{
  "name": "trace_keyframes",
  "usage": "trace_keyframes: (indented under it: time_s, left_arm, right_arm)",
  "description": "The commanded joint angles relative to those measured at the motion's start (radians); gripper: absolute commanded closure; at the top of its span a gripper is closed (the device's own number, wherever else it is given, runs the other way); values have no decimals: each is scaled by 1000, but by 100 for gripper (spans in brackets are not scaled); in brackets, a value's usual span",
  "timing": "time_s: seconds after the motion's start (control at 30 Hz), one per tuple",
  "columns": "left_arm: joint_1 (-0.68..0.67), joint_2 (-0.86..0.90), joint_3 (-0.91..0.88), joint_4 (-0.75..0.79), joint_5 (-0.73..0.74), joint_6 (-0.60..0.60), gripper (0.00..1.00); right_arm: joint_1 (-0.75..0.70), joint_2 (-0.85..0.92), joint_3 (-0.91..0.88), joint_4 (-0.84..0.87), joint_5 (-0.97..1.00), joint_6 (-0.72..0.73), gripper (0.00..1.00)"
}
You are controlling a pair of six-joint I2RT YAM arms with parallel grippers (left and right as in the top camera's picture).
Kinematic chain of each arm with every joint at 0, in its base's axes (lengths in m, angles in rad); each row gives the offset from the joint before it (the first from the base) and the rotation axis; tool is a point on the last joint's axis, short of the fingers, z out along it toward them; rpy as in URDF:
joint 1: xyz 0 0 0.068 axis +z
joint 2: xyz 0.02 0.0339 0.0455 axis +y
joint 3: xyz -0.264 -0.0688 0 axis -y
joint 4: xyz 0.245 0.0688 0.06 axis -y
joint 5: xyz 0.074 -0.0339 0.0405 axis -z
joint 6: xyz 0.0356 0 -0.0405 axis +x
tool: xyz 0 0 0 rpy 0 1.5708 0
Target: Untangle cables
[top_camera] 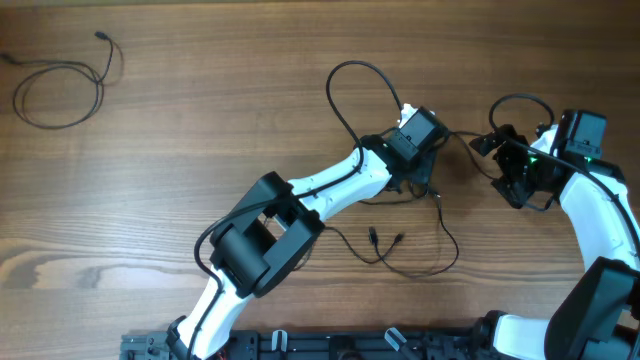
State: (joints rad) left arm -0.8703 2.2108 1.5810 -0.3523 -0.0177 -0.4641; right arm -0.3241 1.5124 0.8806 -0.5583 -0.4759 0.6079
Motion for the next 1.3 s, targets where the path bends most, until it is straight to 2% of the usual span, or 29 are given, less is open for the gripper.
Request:
trace_keyframes:
  time_s: [0.0,0.1,0.13,0.17,0.27,0.33,0.4,0.47,0.53,0.6,0.7,0.77,0.83,0.87,0.9,0.93,0.97,1.07,1.17,1.23,1.27]
  left_arm:
    - [1,40,3,39,-39,-15,75]
    - [-5,70,3,34,-32,-14,78]
    - [-5,73,3,30,-33,-13,92]
    - [-4,72,3,30,-37,-11,96]
    - [35,-5,18,-26,-108,-11,96]
    - [78,-97,31,-63,-107,-13,96]
    - [123,-197,31,-67,-107,-17,96]
    - [160,-253,31,-75,-101,-79,96]
    - [194,-283,31,-74,-20,-98,96]
    - [225,-292,31,-75,85,-98,96]
    - [276,-293,31,-75,243,-96,96]
    - [311,-293,31,-76,356,-94,96]
    - [354,-298,31,-75,470,-94,96]
    - [370,-301,31,-75,506,-94,96]
    - [386,-303,31,-75,552,-94,96]
    - [399,-305,31,-75,590,-94,96]
    - [414,-307,31,-75,633,-94,96]
    - [439,-315,31,-75,712,-95,96]
    - [459,-344,31,-72,729,-132,96]
    - [460,-375,31,-70,729,-154,96]
    - [460,-387,31,-71,729,-154,96]
  right_arm:
    - [0,-11,8,-5,17,-34,0]
    - [0,-11,8,-10,16,-33,0]
    - [0,-11,8,-13,16,-33,0]
    - [0,-11,8,-15,17,-33,0]
    - [0,-11,8,-32,9,-65,0]
    - [0,-11,8,-31,-109,-242,0]
    - [0,-11,8,-43,-317,-466,0]
    - [10,-11,3,-49,-444,-563,0]
    - [37,-11,-8,-37,-496,-609,1]
    - [101,-11,-8,-16,-498,-639,5]
    - [229,-11,-8,98,-497,-631,16]
    - [294,-11,-8,166,-477,-620,16]
    - [372,-11,-8,256,-325,-473,20]
    - [402,-11,-8,299,-251,-331,25]
    - [435,-11,-8,342,-180,-171,25]
    - [457,-11,-8,374,-155,-137,25]
    - [484,-11,-8,417,-115,-158,20]
    - [525,-11,-8,458,-93,-206,19]
    - [587,-1,-8,461,-84,-206,27]
    - [627,39,-8,510,29,-187,28]
    - [639,63,-8,549,78,-179,35]
